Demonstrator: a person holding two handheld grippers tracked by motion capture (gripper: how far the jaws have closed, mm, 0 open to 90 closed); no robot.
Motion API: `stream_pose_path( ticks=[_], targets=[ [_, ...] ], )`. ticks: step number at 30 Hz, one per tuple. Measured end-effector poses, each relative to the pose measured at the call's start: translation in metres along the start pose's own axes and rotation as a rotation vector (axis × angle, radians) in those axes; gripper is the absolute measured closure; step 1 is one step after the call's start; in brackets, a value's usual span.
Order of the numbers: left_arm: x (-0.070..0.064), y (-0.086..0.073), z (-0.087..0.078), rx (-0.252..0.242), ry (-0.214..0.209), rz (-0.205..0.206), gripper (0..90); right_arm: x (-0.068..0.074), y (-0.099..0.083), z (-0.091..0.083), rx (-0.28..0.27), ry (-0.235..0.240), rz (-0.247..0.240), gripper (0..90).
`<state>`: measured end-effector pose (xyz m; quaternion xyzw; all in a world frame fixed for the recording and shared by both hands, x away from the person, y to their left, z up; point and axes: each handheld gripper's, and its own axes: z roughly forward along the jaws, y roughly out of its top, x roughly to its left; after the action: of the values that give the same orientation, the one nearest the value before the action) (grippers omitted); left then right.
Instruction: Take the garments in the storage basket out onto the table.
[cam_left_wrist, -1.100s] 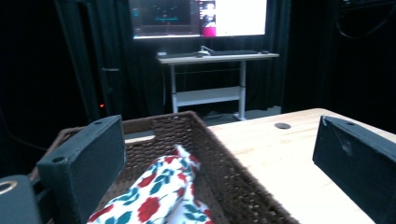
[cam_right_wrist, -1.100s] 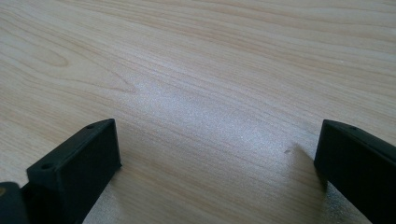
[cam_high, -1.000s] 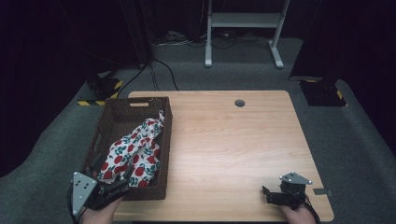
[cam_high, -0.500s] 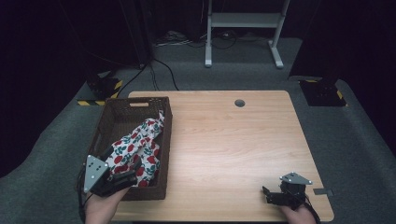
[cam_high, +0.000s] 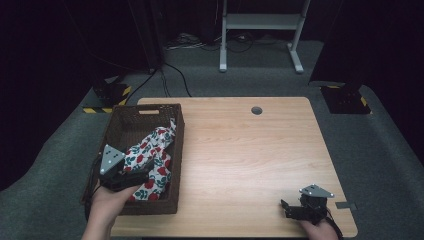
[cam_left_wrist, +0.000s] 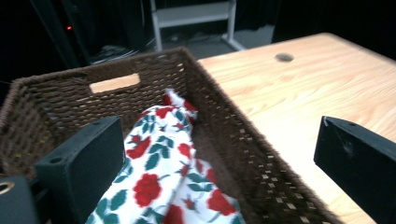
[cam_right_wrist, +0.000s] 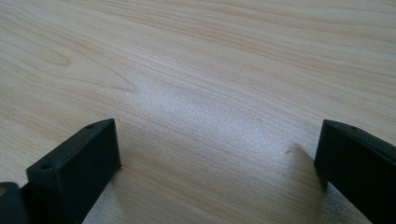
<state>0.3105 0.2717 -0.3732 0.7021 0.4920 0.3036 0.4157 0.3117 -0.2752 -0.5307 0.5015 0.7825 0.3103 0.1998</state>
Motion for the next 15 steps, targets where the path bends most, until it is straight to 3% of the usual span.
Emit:
stream_pose_path(
  ticks=[4, 7, 15],
  targets=[
    [0.003, 0.006, 0.009, 0.045, 0.008, 0.032, 2.1, 0.0, 0.0, 0.0, 0.0, 0.0, 0.0, 0.0],
    [0.003, 0.008, 0.017, 0.075, -0.001, 0.103, 0.2, 0.0, 0.0, 0.0, 0.0, 0.0, 0.0, 0.0],
    [0.012, 0.008, 0.035, 0.147, 0.007, 0.098, 0.3, 0.0, 0.0, 0.0, 0.0, 0.0, 0.0, 0.0]
  ],
)
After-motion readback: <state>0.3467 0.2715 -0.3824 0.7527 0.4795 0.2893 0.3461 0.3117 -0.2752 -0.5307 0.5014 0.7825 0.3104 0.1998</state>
